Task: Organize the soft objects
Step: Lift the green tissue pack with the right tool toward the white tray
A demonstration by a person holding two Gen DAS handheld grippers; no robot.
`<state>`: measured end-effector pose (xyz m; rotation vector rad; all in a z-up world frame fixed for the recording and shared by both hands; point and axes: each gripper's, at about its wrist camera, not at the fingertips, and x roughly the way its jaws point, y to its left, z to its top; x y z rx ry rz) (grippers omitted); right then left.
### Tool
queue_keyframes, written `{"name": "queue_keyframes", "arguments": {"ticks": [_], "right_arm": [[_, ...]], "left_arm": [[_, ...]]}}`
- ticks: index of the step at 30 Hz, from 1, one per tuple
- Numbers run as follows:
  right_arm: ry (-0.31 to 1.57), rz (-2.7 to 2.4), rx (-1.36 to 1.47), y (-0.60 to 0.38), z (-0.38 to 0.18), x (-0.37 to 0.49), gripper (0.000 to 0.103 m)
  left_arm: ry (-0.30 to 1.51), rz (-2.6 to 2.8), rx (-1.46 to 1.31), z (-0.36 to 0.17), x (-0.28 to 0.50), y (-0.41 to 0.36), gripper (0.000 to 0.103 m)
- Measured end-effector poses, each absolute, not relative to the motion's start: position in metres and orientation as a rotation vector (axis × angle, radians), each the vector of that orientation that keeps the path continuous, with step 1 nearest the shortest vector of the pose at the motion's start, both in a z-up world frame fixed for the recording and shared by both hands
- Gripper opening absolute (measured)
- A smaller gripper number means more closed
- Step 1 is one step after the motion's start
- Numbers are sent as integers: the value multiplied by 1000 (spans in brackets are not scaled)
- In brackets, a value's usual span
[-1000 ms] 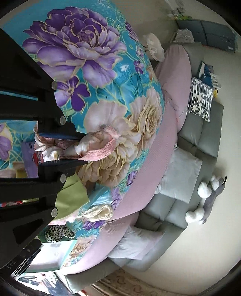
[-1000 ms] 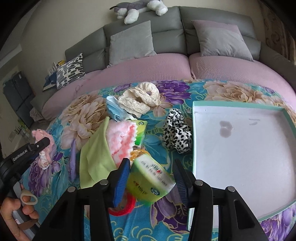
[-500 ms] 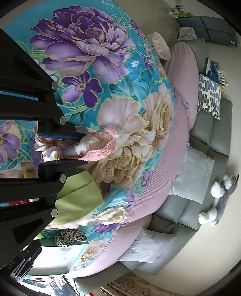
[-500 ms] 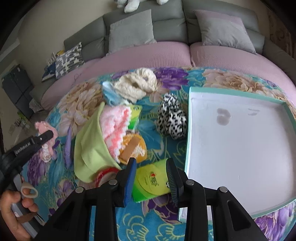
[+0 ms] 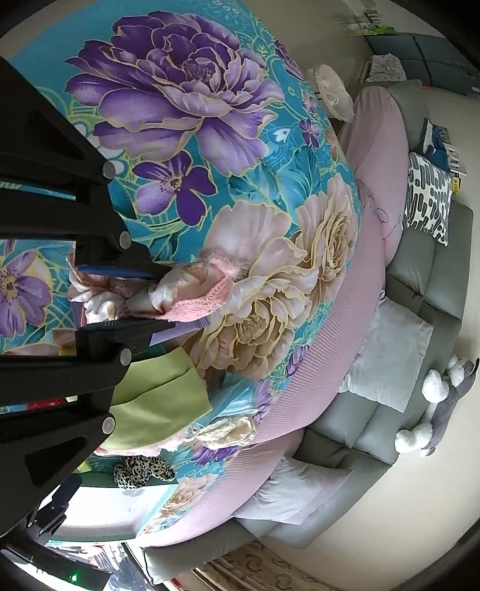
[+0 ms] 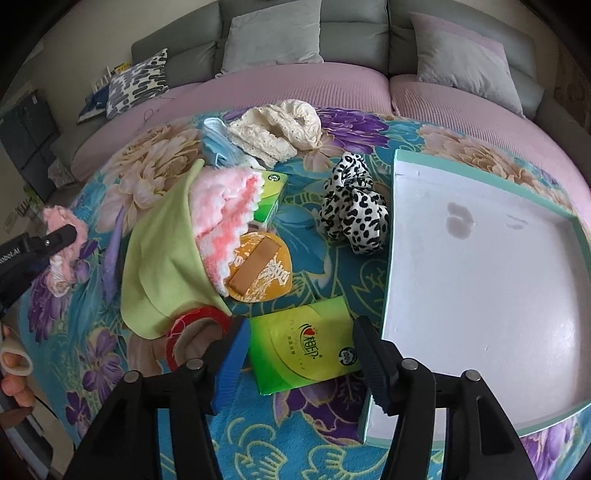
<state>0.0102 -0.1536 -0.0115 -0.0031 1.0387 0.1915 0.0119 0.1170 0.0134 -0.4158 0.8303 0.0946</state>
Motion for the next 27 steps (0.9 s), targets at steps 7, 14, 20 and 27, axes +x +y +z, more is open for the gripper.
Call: {"name": "queue_keyframes", "arguments": {"ticks": [7, 14, 20, 27], "right_arm": [[1037, 210, -68, -145, -14, 11, 73], [1038, 187, -158, -135, -18, 12, 74], [1023, 173, -180, -134, -20, 15, 74], [1035, 168, -192, -132, -21, 14, 69]], "left_arm": [[835, 88, -427, 12, 11, 118, 20], [842, 89, -423, 10, 13, 116, 20], [848, 87, -418, 9, 14, 115, 20], [855, 89, -417, 7, 15, 115, 20]]}}
